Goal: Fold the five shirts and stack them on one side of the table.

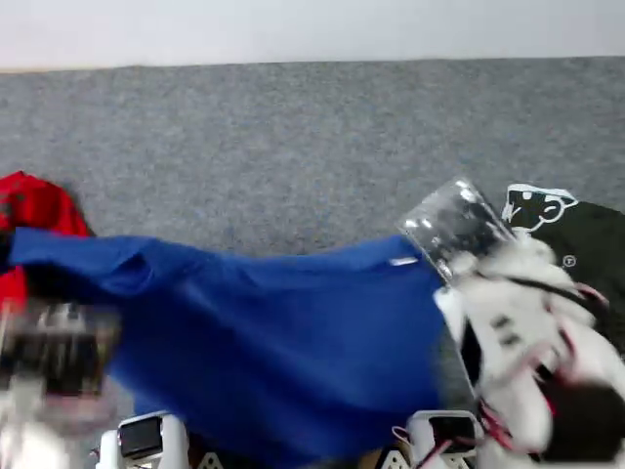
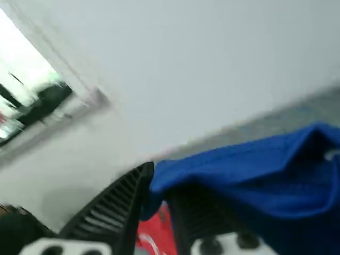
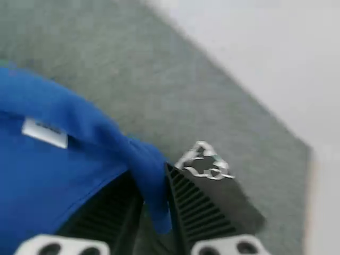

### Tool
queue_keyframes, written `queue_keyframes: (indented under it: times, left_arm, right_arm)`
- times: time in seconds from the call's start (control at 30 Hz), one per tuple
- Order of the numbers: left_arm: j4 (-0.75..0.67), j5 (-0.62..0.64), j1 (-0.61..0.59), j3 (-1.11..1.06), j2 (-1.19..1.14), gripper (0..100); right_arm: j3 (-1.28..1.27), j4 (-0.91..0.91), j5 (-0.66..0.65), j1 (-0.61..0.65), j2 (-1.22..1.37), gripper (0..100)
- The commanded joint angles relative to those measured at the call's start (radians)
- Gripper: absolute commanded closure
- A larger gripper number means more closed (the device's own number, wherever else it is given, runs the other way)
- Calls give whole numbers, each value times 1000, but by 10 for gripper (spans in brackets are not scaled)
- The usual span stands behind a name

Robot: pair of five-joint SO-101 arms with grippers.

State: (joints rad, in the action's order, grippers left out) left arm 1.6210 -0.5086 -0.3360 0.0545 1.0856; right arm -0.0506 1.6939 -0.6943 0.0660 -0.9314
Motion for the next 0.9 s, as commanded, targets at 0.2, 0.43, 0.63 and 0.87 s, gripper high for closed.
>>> queue_keyframes:
  times: [0.2,0.43,0.63,0.87]
  left_arm:
    - [-718,-17,74,-731,-68,995]
    - [-1373,-20,224,-1118,-78,995]
    - [-1639,-21,249,-1109,-315,995]
    - [-1649,-21,252,-773,-703,995]
  right_arm:
    - [-634,-644,14,65,22,987]
    - [-654,-1009,14,27,289,987]
    - [-437,-1115,14,-30,570,987]
    - [-78,-1109,63,-64,869,987]
